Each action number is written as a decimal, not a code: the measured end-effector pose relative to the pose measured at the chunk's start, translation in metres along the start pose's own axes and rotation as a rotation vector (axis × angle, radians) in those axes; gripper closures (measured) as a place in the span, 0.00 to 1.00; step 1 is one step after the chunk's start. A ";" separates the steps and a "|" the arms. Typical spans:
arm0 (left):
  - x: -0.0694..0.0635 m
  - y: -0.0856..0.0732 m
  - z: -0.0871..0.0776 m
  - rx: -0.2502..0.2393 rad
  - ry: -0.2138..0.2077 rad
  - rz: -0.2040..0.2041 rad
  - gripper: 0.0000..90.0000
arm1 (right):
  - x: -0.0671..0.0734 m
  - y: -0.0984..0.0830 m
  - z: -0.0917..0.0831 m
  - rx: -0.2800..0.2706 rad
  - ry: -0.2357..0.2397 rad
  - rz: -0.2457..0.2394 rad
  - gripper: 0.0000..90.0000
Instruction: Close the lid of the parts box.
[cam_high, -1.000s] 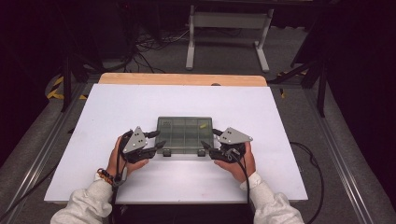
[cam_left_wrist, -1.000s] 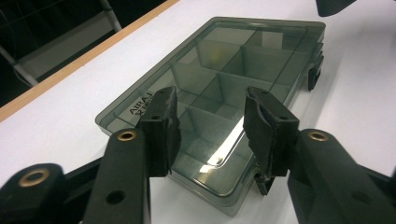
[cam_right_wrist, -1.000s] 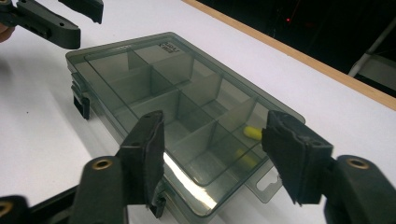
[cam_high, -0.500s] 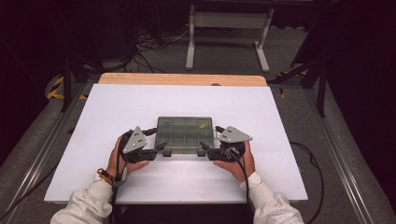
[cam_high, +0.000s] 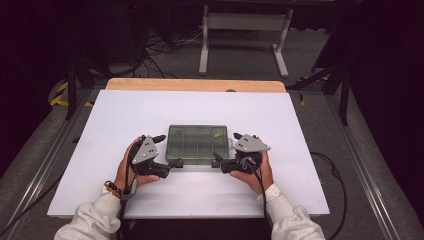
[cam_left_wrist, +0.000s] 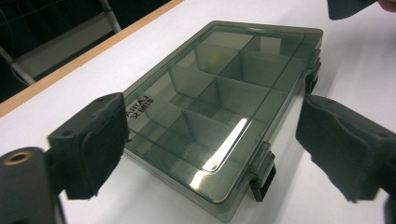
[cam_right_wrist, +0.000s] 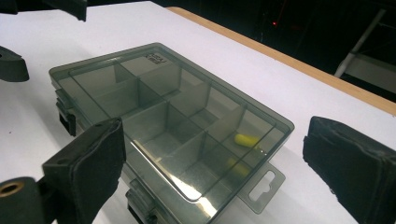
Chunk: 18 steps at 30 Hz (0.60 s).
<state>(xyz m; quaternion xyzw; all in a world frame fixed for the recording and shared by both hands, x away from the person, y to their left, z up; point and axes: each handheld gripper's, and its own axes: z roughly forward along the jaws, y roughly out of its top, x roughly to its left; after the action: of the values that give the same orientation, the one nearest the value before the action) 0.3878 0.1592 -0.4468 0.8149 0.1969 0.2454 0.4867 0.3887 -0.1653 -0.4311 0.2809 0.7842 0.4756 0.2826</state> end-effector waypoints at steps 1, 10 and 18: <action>0.000 0.000 0.000 0.001 0.002 0.005 0.08 | 0.001 0.000 0.000 0.005 0.006 -0.010 0.07; -0.002 0.001 -0.001 -0.014 -0.010 0.007 0.05 | 0.005 0.002 -0.001 0.009 -0.022 -0.047 0.05; -0.004 0.002 -0.007 -0.029 0.000 0.020 0.06 | 0.008 0.003 -0.005 0.009 -0.029 -0.074 0.05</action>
<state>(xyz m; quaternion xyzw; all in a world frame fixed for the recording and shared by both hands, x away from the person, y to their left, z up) 0.3812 0.1607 -0.4429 0.8096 0.1852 0.2531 0.4962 0.3799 -0.1613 -0.4274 0.2600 0.7921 0.4570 0.3099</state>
